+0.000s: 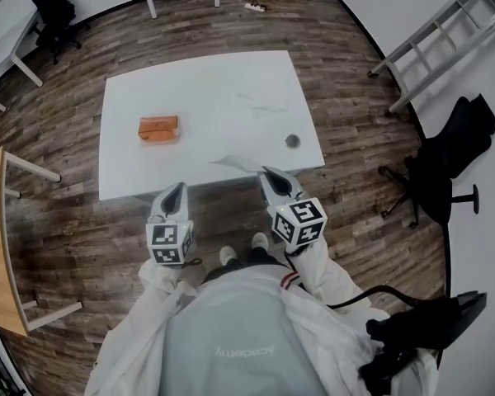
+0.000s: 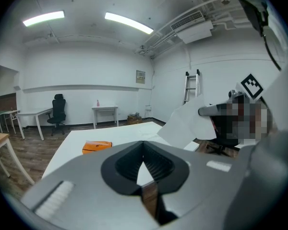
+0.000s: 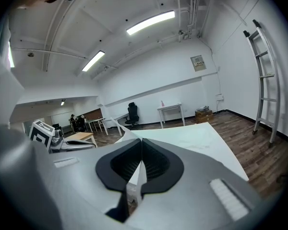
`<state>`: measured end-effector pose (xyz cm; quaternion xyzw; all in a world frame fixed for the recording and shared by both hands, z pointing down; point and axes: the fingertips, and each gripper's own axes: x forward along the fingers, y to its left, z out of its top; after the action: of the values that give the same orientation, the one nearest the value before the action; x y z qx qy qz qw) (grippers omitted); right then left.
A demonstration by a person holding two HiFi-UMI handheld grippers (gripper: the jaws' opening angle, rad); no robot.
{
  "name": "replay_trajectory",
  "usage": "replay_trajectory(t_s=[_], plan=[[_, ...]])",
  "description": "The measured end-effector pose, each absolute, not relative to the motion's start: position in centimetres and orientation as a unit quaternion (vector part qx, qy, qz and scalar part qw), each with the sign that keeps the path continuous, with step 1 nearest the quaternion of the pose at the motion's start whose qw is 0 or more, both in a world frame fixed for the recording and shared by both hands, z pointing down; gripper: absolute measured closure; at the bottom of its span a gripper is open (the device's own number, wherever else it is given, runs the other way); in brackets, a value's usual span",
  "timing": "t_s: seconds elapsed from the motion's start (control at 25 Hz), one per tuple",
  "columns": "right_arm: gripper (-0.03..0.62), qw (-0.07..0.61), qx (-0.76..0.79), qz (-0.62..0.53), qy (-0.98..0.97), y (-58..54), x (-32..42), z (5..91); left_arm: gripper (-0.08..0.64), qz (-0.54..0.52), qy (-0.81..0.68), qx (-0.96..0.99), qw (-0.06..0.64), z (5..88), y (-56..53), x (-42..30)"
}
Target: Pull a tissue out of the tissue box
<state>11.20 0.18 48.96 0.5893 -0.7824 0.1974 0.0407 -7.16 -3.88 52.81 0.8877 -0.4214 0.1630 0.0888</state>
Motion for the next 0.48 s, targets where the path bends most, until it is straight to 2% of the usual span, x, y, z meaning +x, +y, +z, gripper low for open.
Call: replay_trajectory(t_s=[0.48], plan=[[0.592, 0.053, 0.571, 0.194, -0.796, 0.8, 11.0, 49.4, 0.56, 0.165, -0.434, 0.88, 0.099, 53.3, -2.4, -6.7]])
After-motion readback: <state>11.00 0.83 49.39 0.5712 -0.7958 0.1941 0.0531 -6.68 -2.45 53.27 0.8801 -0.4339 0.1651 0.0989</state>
